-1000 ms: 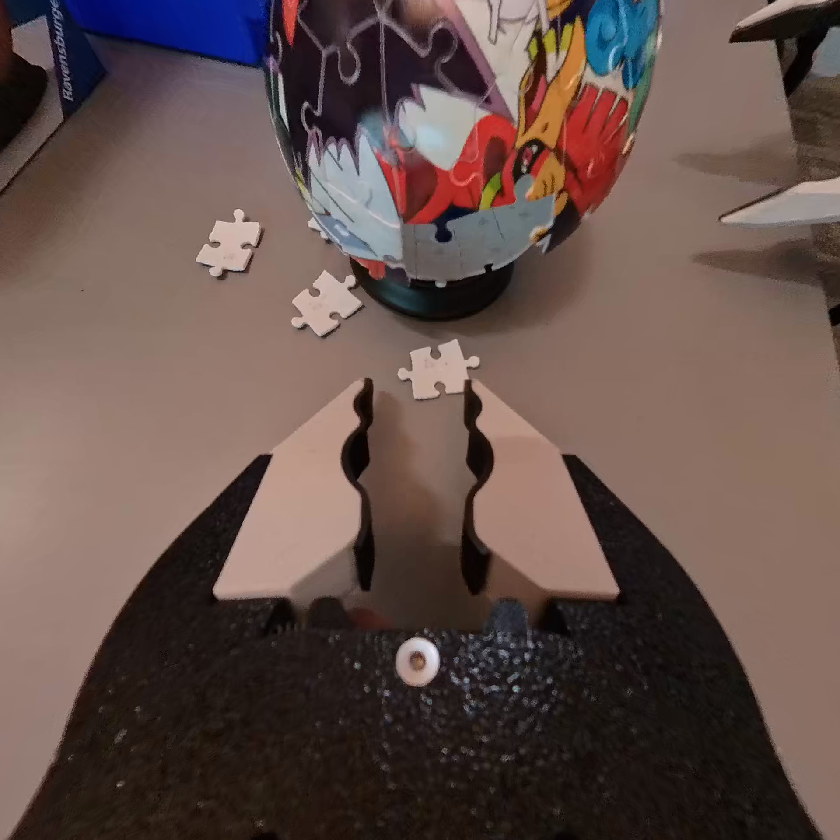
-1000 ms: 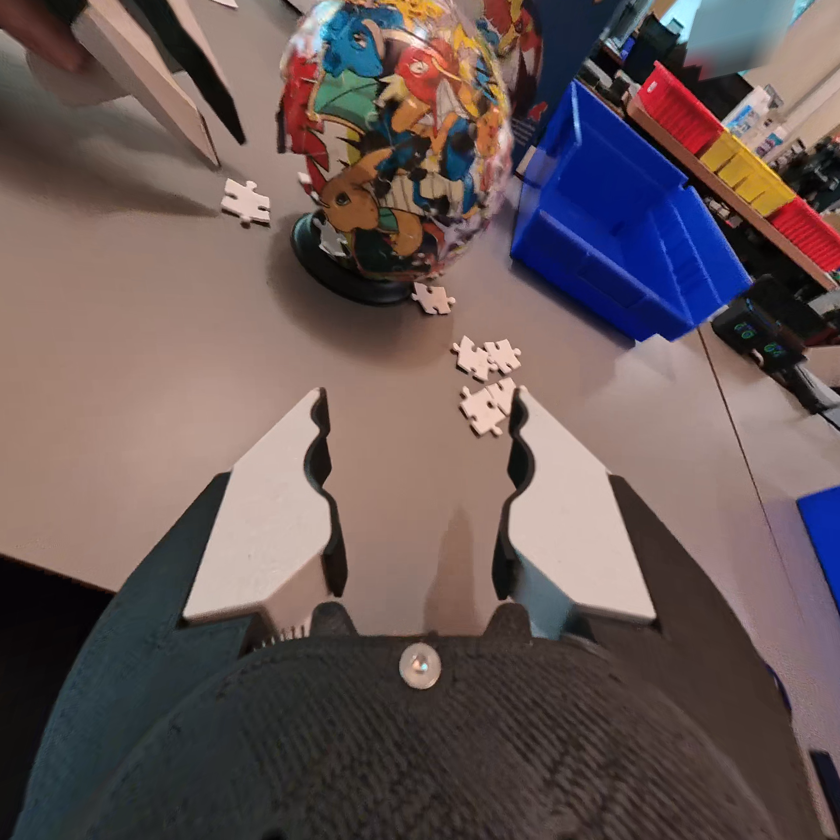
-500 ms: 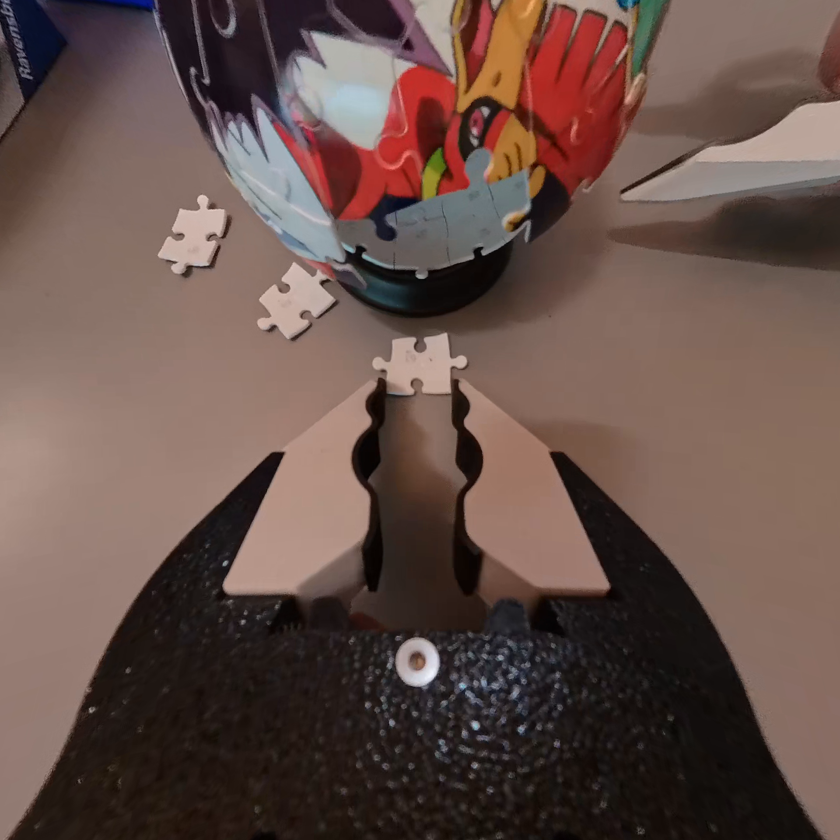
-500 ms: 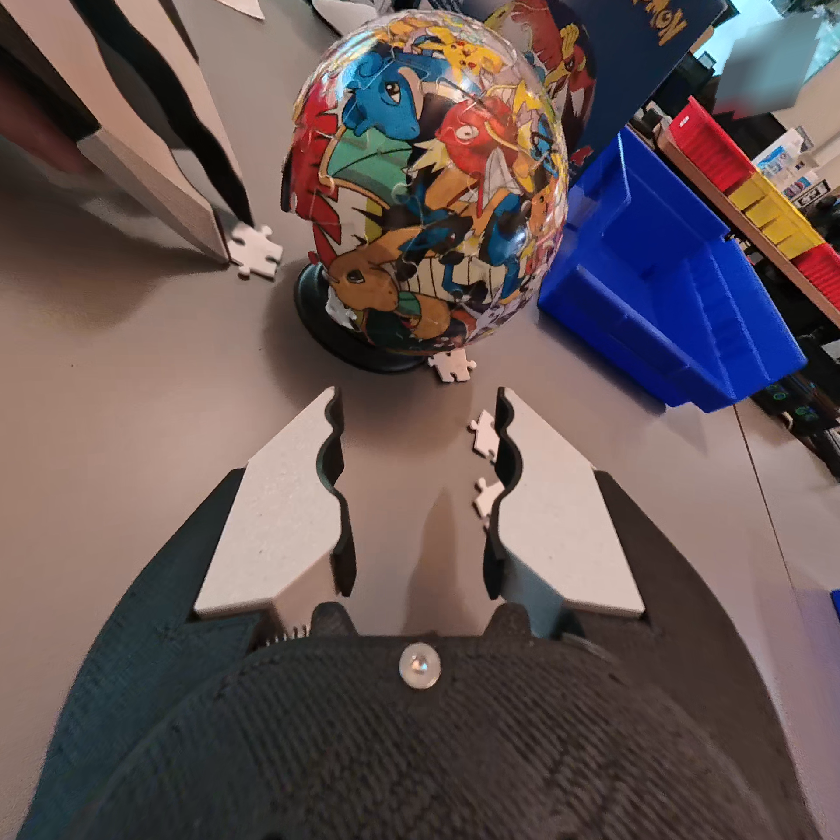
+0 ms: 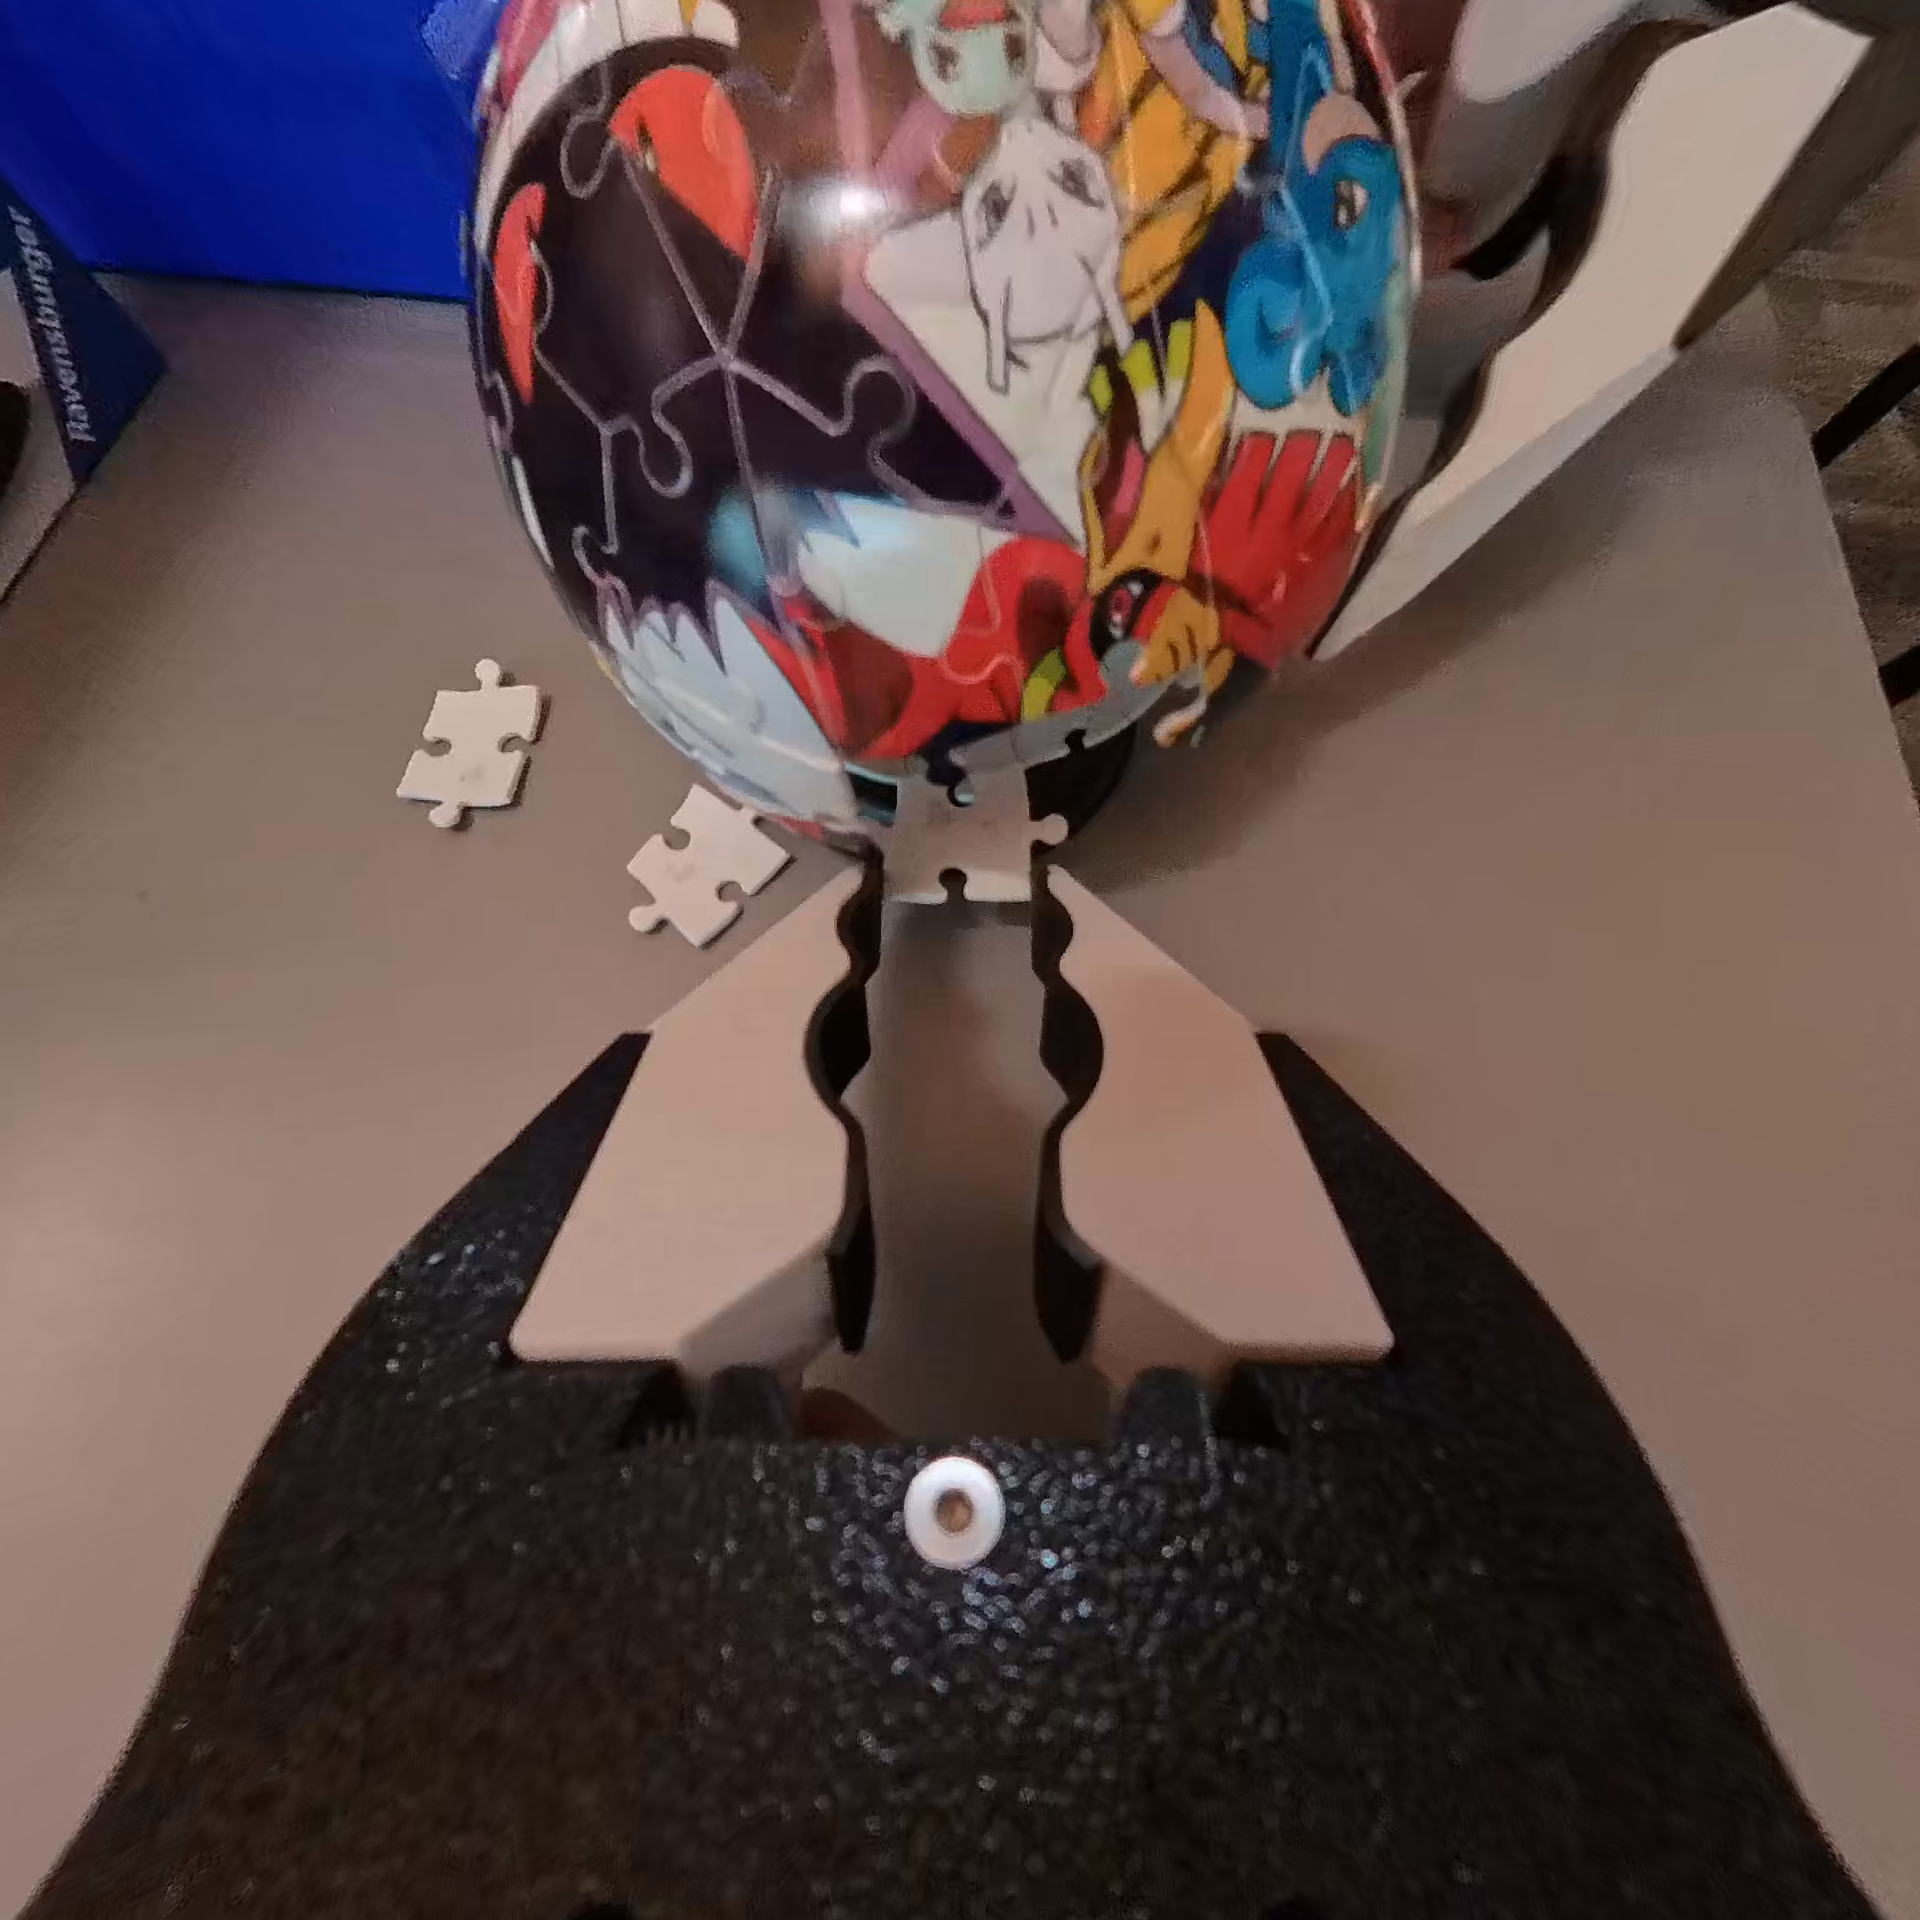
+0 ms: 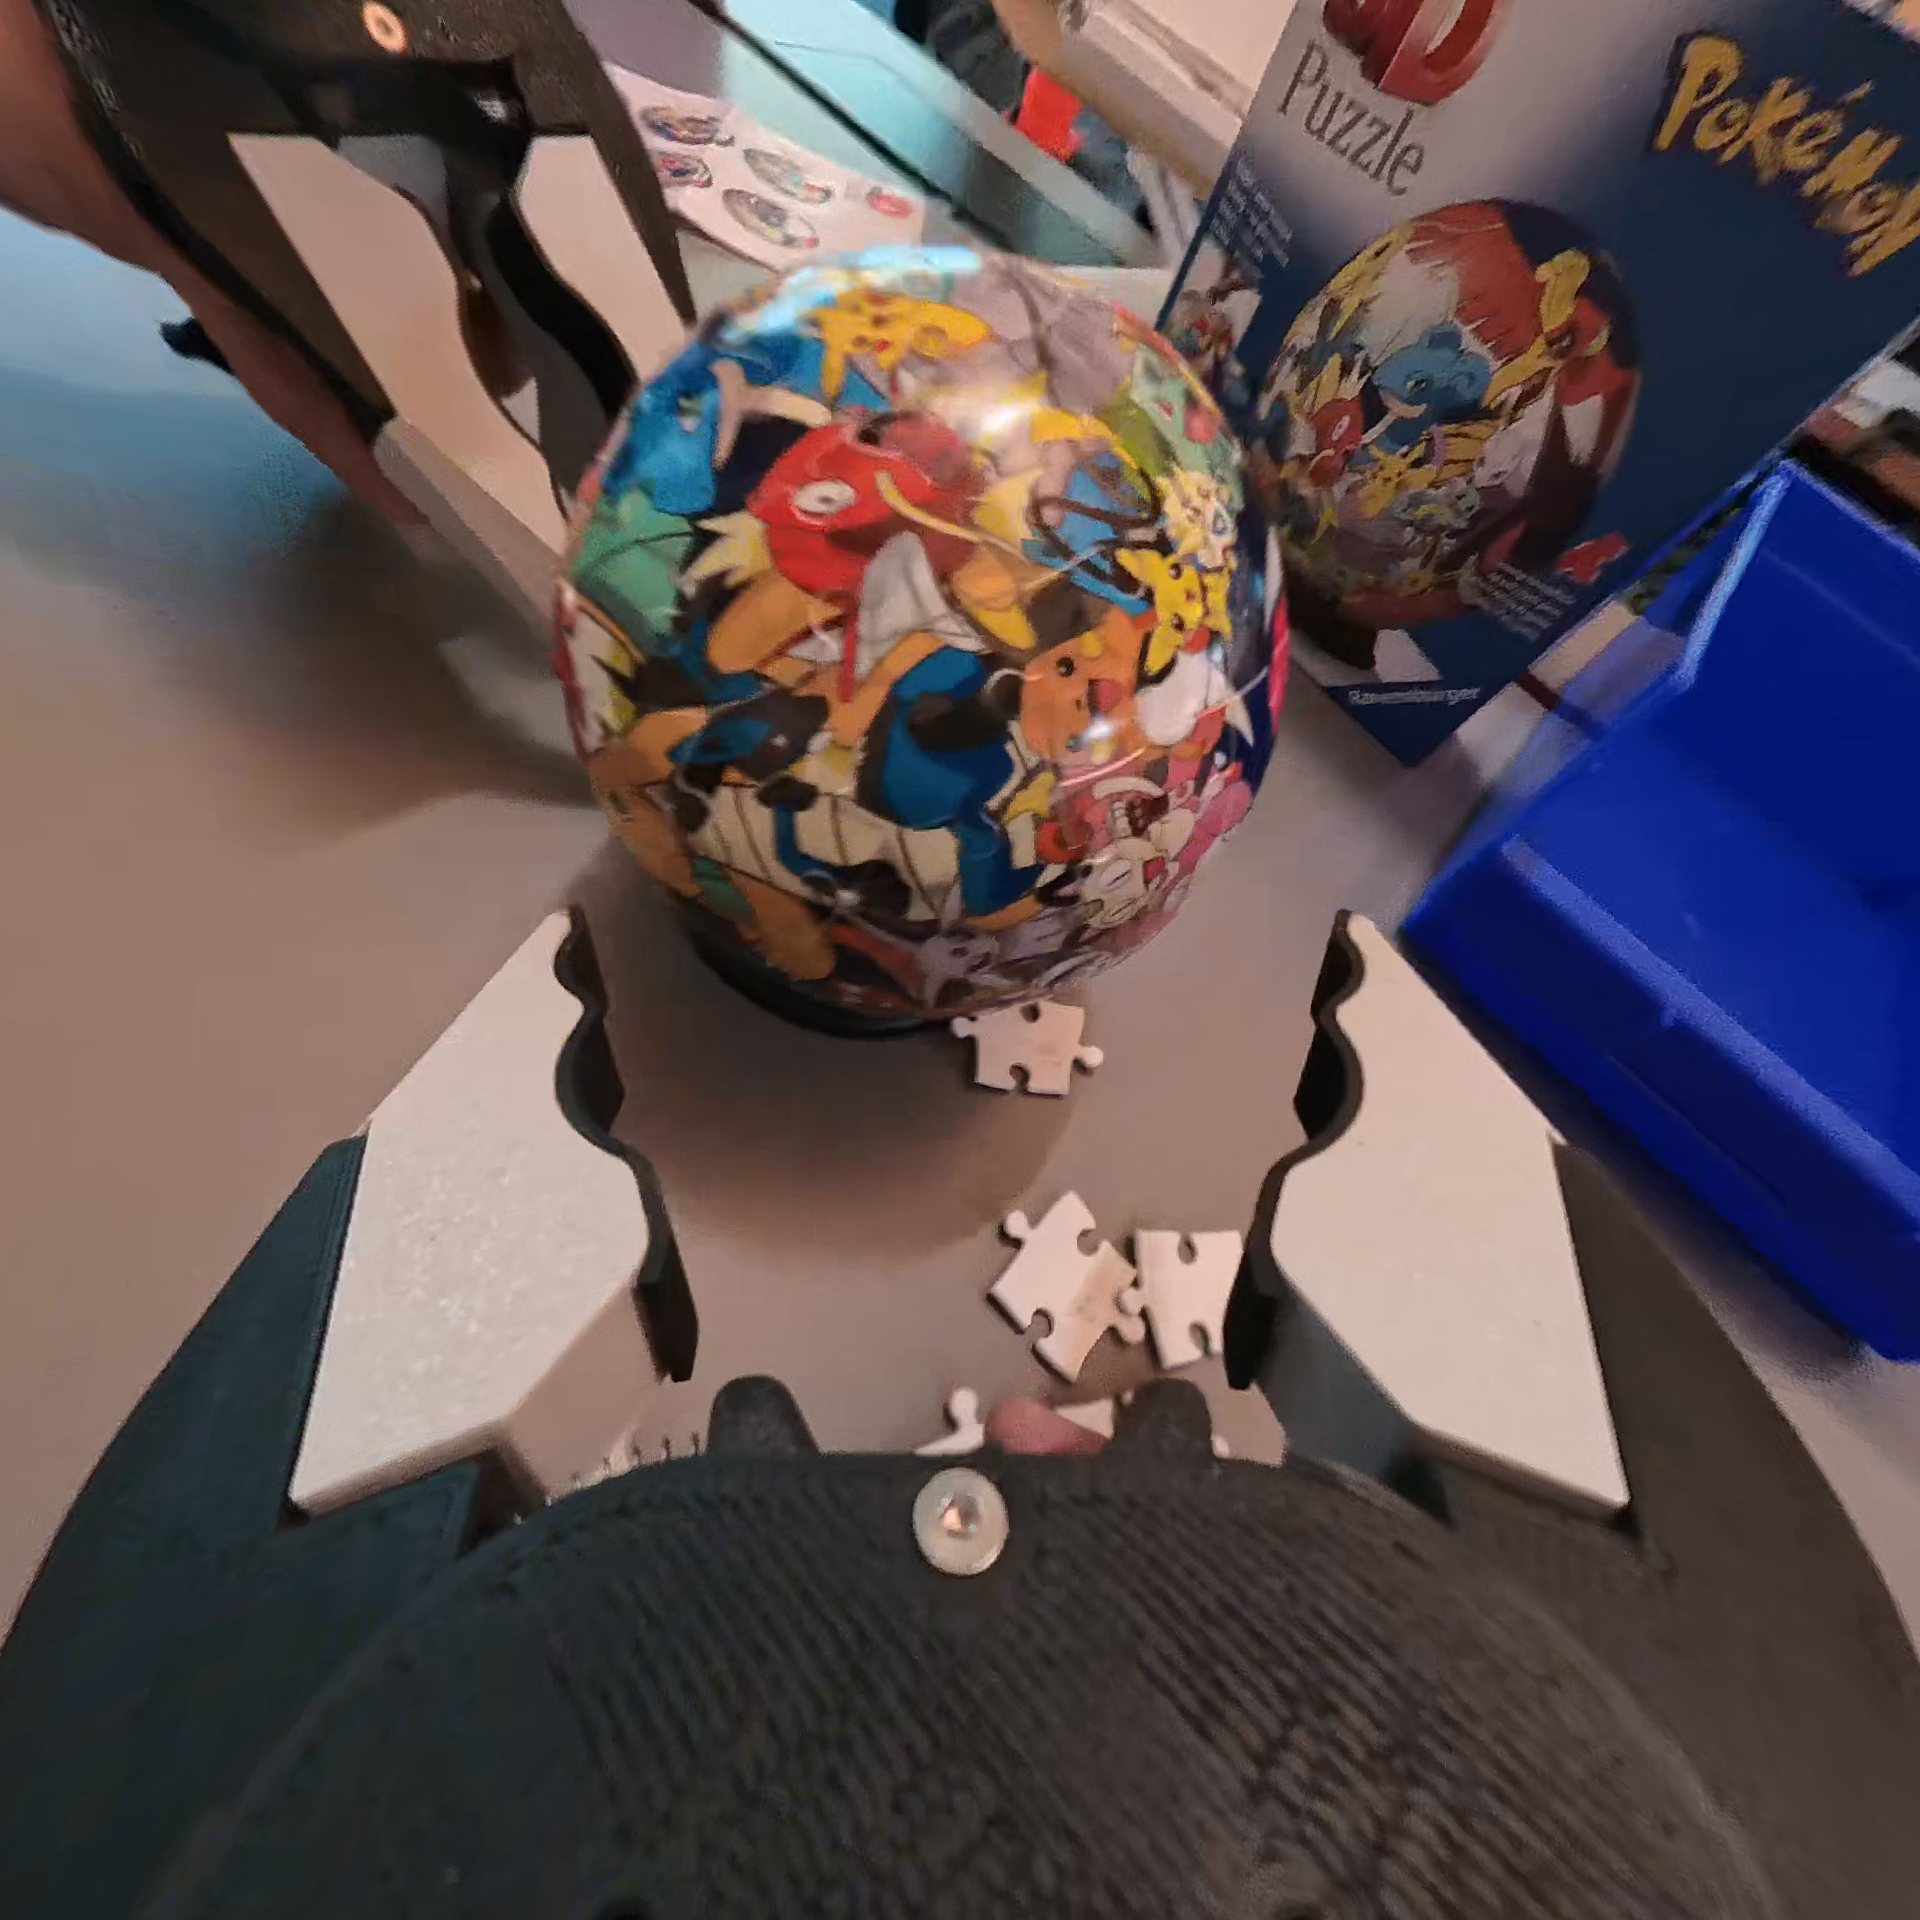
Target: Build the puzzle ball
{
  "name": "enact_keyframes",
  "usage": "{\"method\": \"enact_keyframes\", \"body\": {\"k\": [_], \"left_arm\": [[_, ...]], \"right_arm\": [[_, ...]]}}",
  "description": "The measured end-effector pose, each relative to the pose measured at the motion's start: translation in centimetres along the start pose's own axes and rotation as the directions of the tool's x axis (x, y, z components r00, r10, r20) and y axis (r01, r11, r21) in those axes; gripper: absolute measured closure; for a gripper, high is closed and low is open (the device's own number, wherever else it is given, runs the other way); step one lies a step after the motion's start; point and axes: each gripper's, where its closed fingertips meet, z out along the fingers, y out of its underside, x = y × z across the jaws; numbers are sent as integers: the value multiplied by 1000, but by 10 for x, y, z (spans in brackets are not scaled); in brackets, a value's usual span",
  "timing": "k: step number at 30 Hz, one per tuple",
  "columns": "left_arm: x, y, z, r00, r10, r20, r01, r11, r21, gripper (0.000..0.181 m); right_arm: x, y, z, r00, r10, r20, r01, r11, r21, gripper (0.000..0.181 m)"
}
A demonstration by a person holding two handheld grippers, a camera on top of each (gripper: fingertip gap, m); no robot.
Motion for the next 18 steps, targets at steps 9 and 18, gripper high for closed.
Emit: {"method": "enact_keyframes", "body": {"k": [9,18], "left_arm": [[0,4,10,999,-33,-44,30,998,-60,155],[-2,6,12,998,-33,-59,28,996,-82,159]], "right_arm": [[-7,1,21,982,-34,188,36,999,-7,50],[-10,6,27,965,-21,261,26,999,-18,47]]}}
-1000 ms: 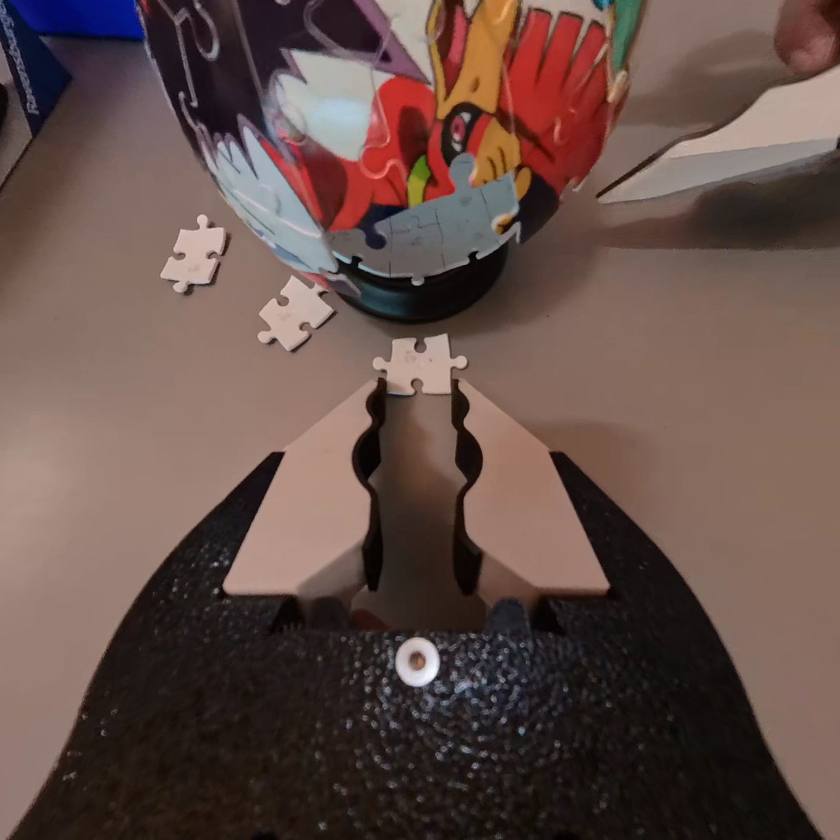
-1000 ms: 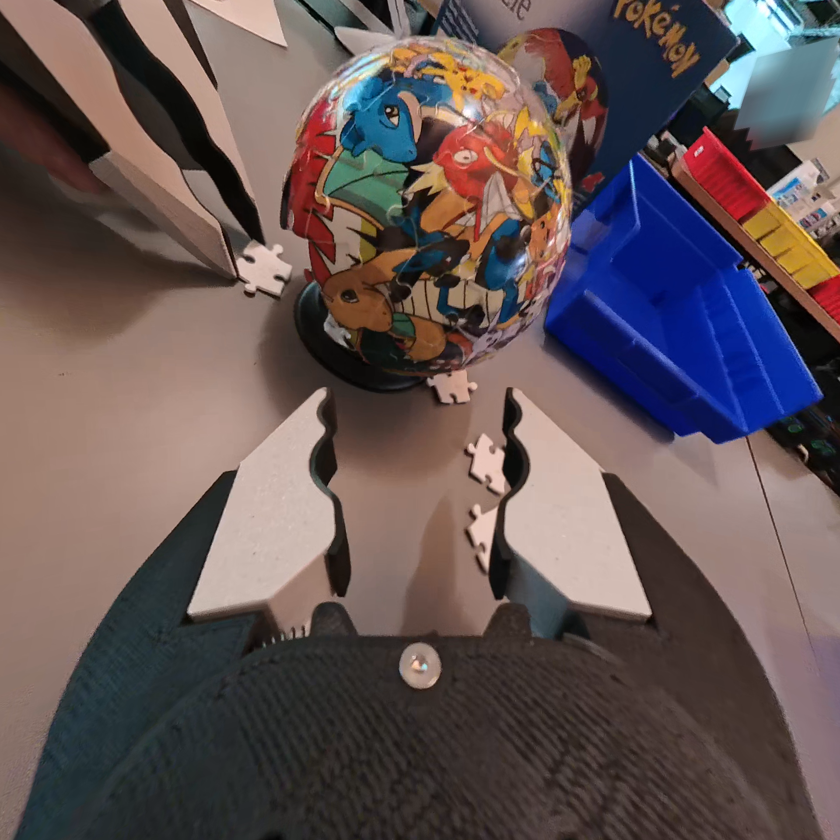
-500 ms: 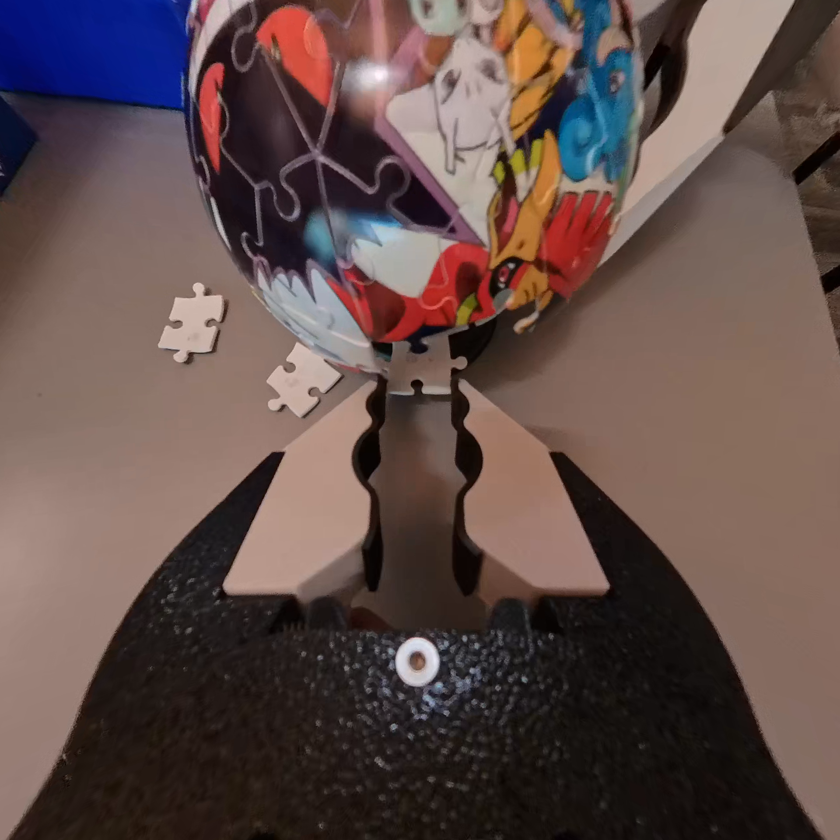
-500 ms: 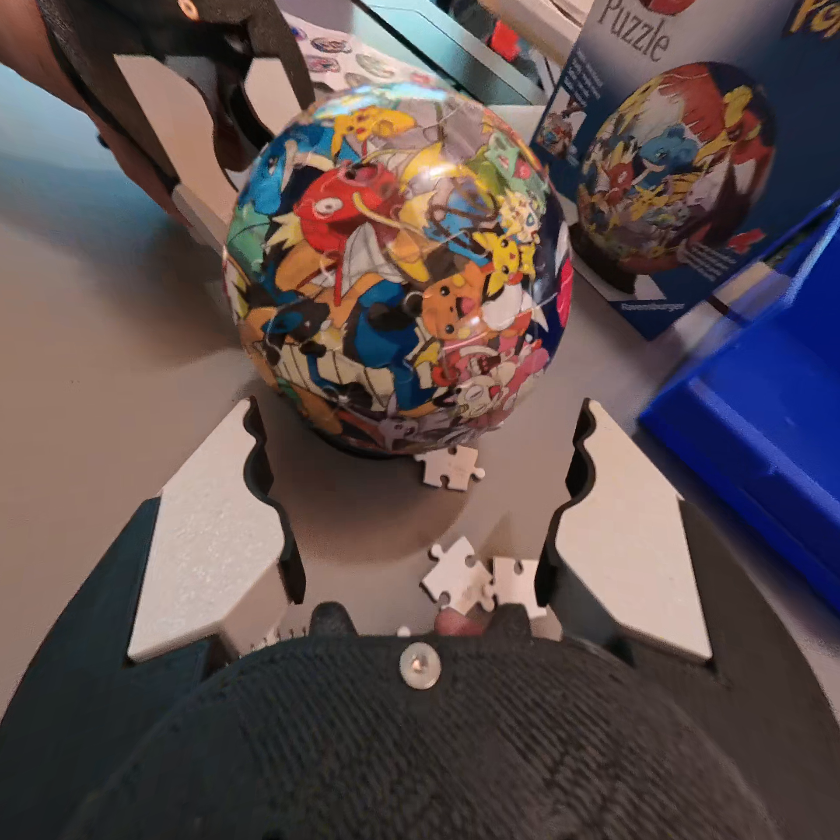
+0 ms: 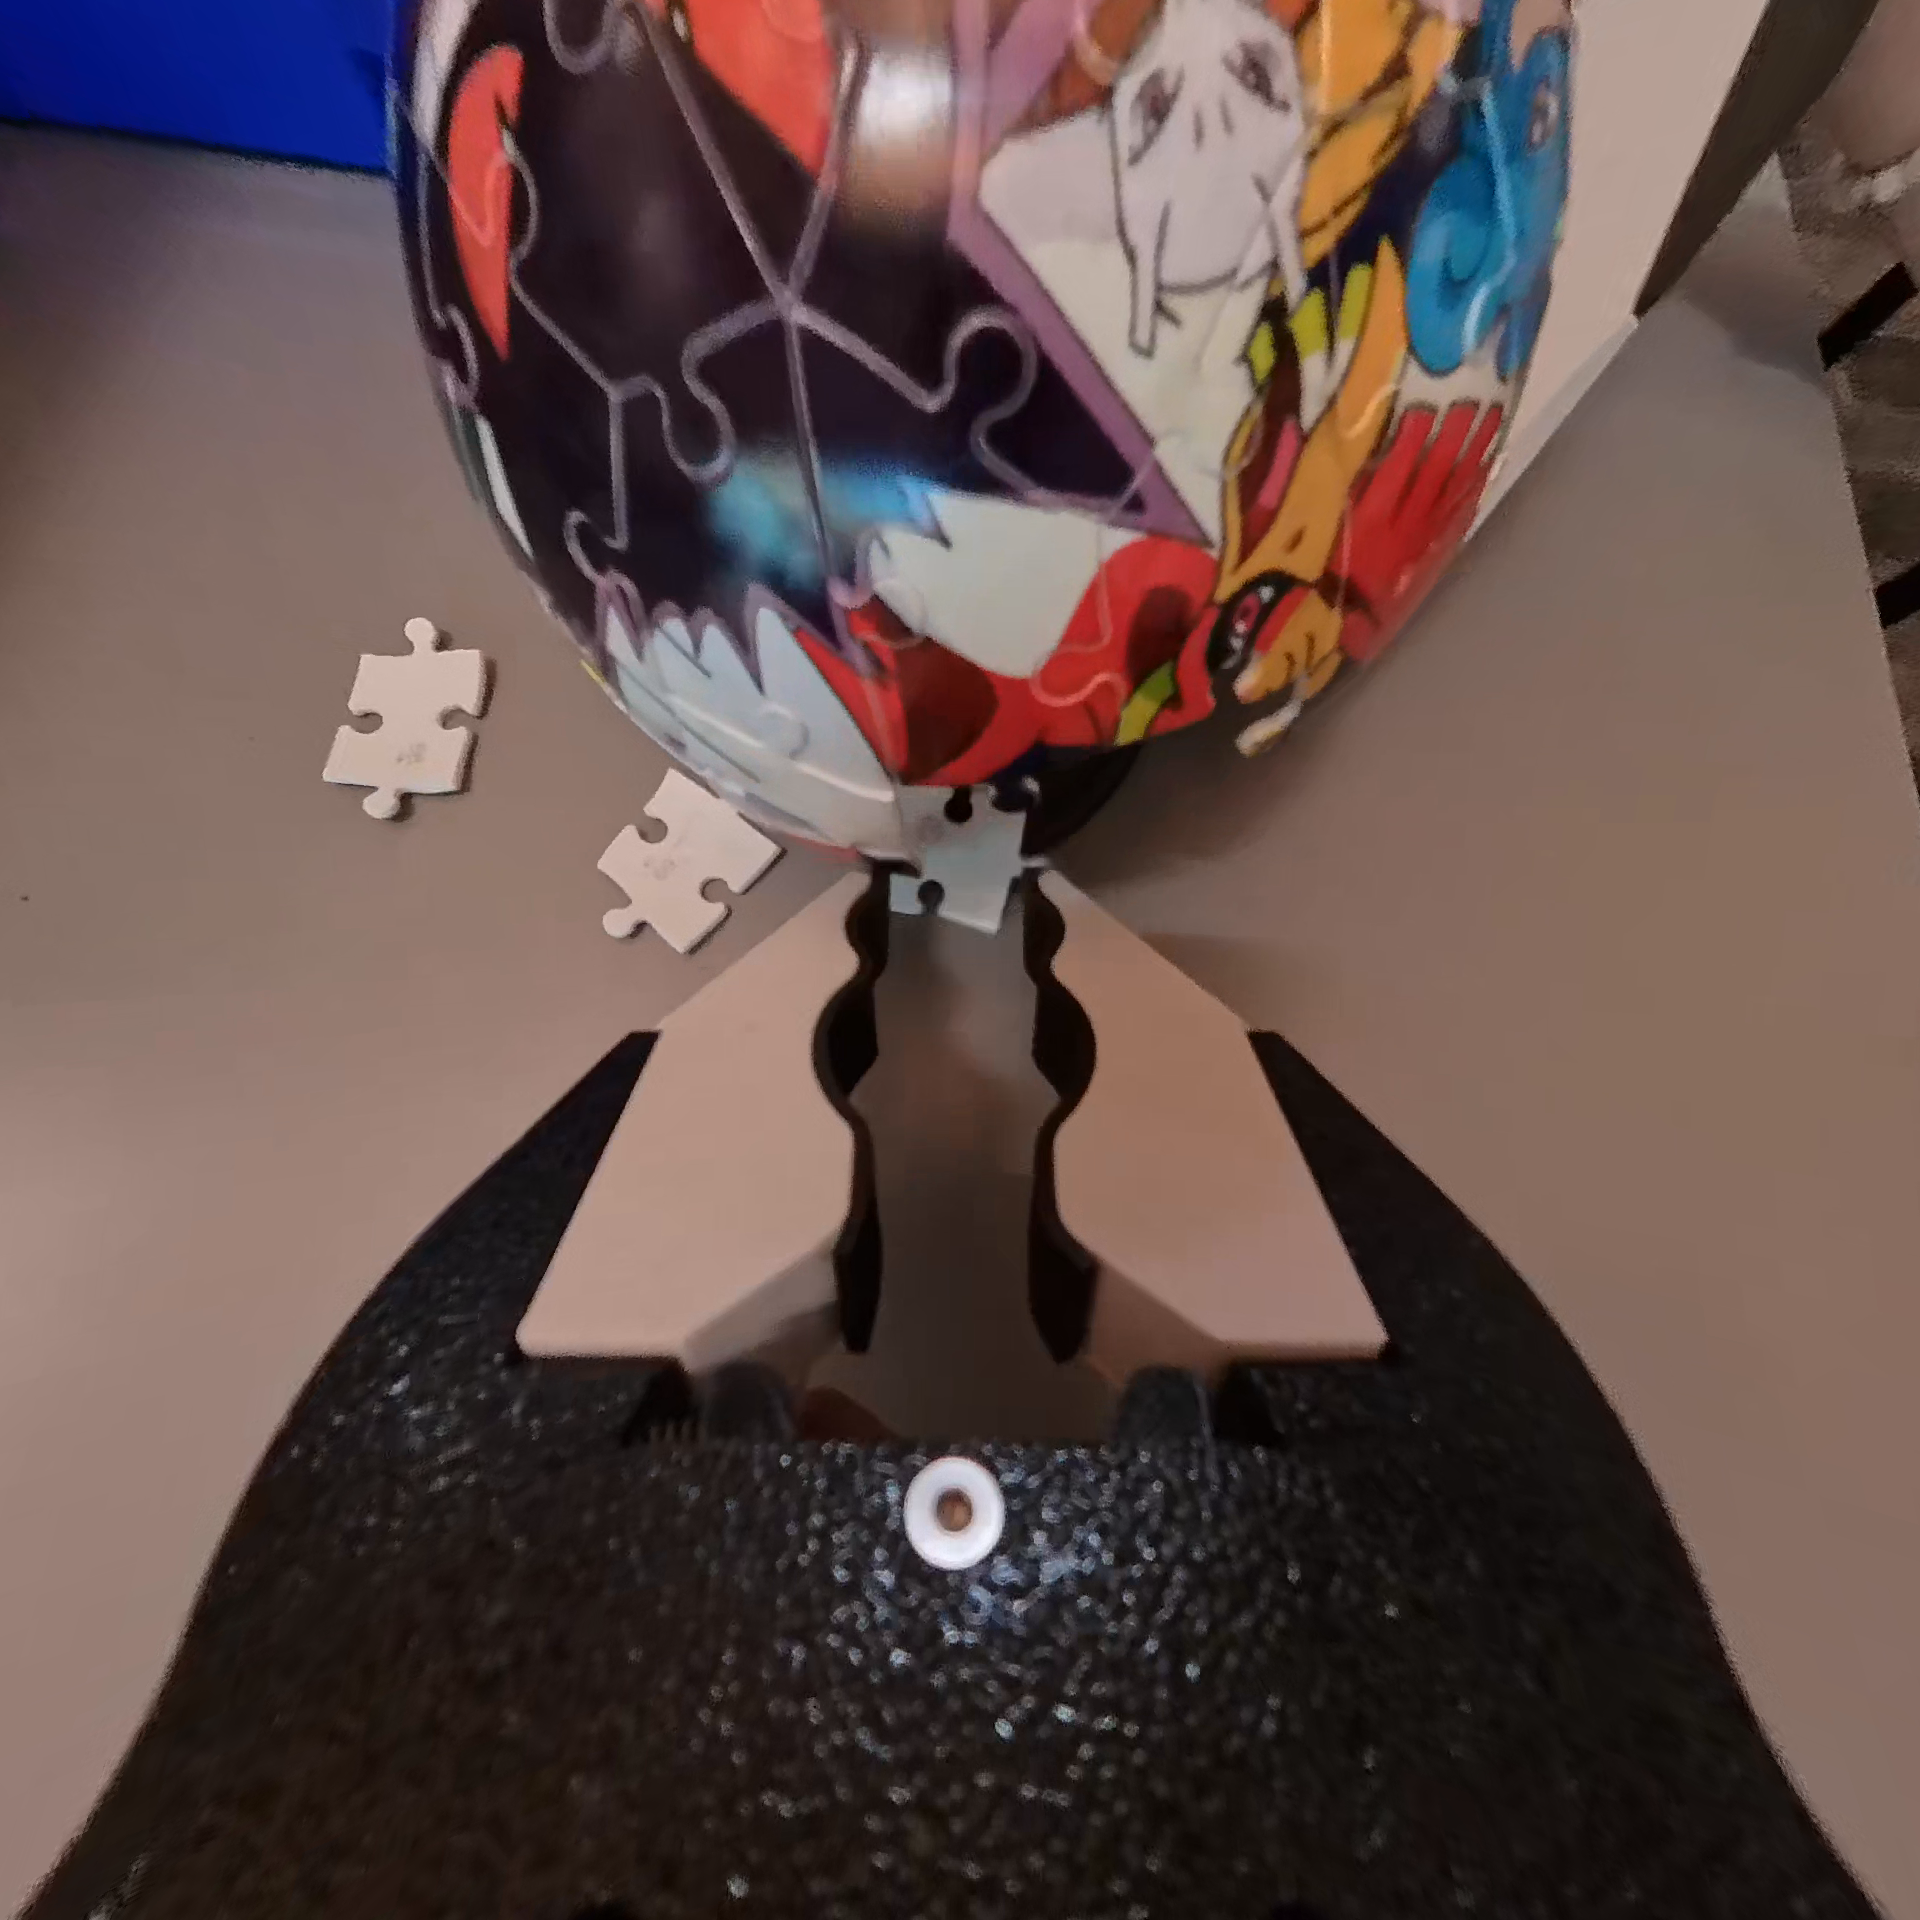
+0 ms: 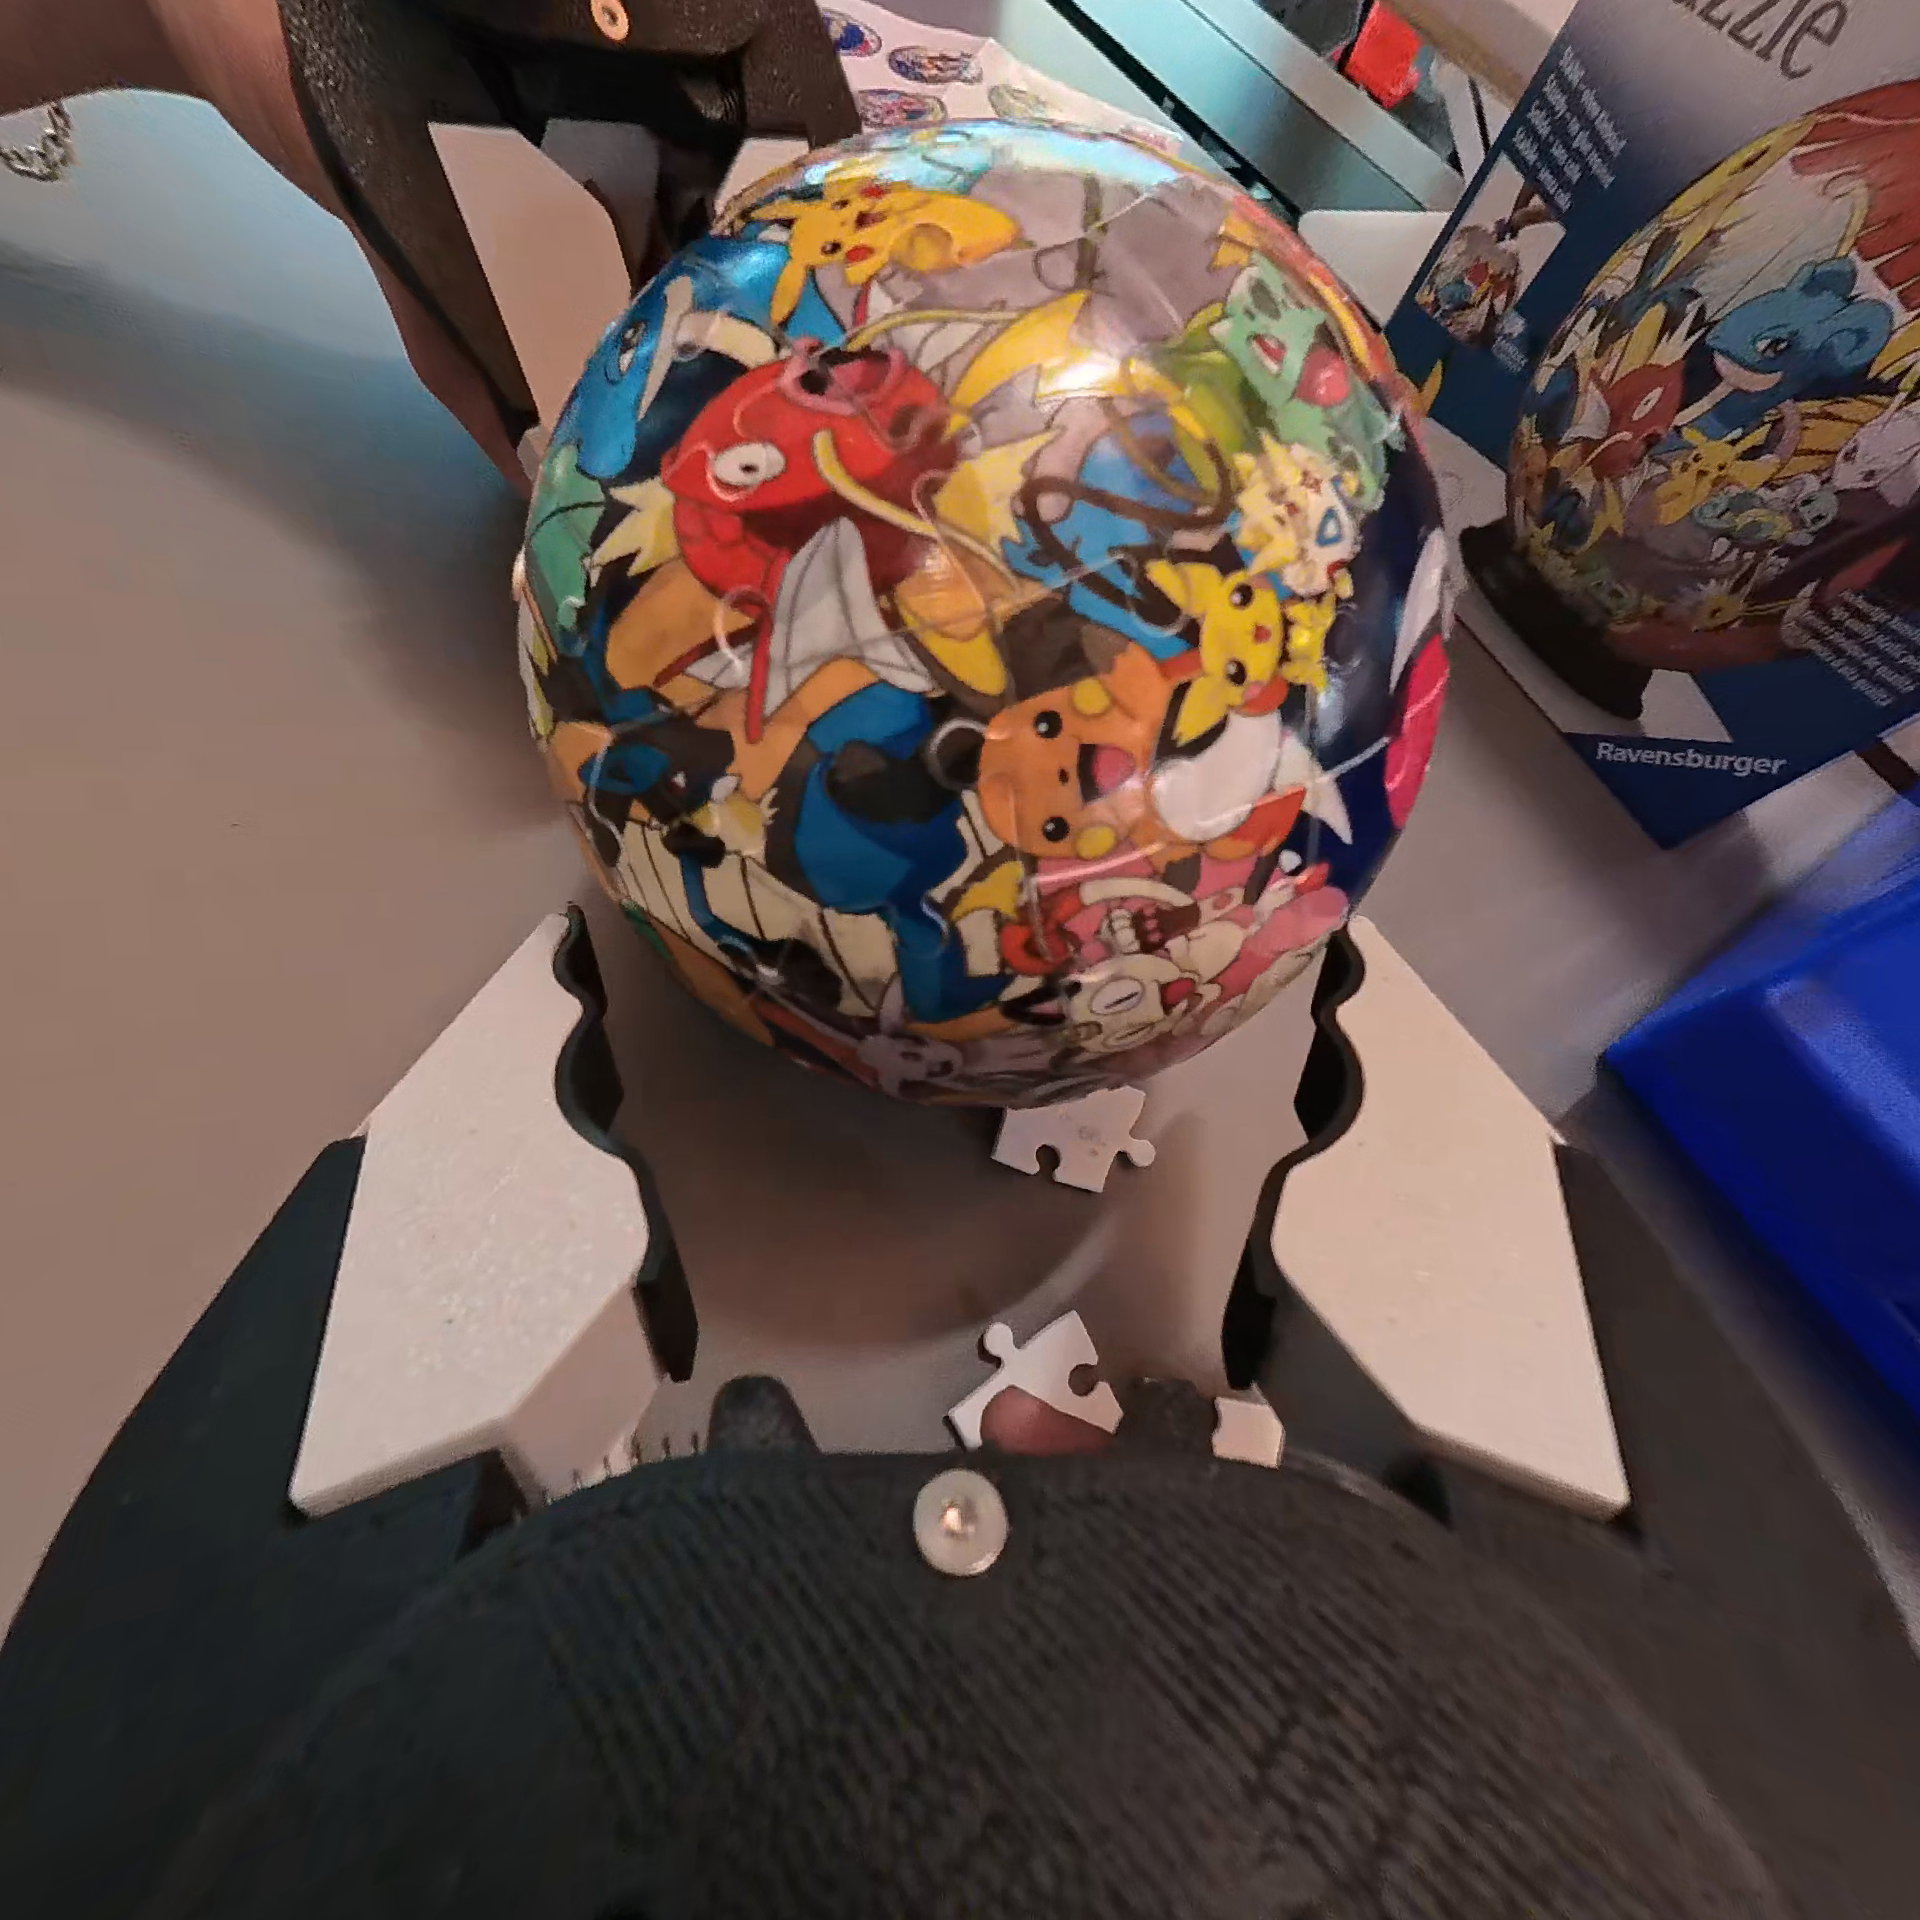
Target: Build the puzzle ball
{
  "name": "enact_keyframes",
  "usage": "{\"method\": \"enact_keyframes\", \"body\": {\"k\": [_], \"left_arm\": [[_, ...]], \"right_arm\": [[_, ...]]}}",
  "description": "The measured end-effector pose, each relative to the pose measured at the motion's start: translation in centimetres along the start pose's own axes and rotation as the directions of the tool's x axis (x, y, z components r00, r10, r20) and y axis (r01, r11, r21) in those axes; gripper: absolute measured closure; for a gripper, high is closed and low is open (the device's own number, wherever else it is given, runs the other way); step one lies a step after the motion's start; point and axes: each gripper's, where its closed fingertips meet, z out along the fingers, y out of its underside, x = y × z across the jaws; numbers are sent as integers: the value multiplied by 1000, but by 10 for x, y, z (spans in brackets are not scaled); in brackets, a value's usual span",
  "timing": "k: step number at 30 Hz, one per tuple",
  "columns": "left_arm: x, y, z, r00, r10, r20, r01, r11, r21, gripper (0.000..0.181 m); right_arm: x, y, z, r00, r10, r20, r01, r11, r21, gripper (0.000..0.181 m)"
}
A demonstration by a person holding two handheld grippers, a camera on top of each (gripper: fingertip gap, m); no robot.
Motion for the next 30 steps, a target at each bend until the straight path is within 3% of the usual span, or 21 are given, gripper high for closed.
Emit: {"method": "enact_keyframes", "body": {"k": [4,7,9,15,18,21,24,30], "left_arm": [[8,13,-5,998,-13,-54,11,999,-41,160],[3,15,-15,1000,9,-25,-10,1000,-28,133],[-2,1,-30,1000,27,-7,-27,998,56,116],[-3,-56,-72,980,-75,-183,133,935,329,72],[-11,-69,-60,954,-162,-252,238,922,305,70],[-19,-69,-42,943,-234,-237,290,927,237,74],[-11,-76,-39,938,-208,-276,279,928,247,86],[-7,-80,-33,956,-152,-251,215,945,246,79]], "right_arm": [[3,1,-1,1000,-13,6,13,1000,-9,49],[4,0,-3,1000,-24,16,24,1000,-9,49],[4,2,-3,999,-20,29,20,1000,-13,50],[1,-6,-3,999,-15,46,12,998,64,52],[4,-11,-2,999,-24,42,20,996,83,52],[5,-12,0,998,-53,34,50,996,76,51],[7,-11,-1,996,-80,28,78,995,55,51],[12,-12,-7,986,-164,21,164,986,12,52]]}}
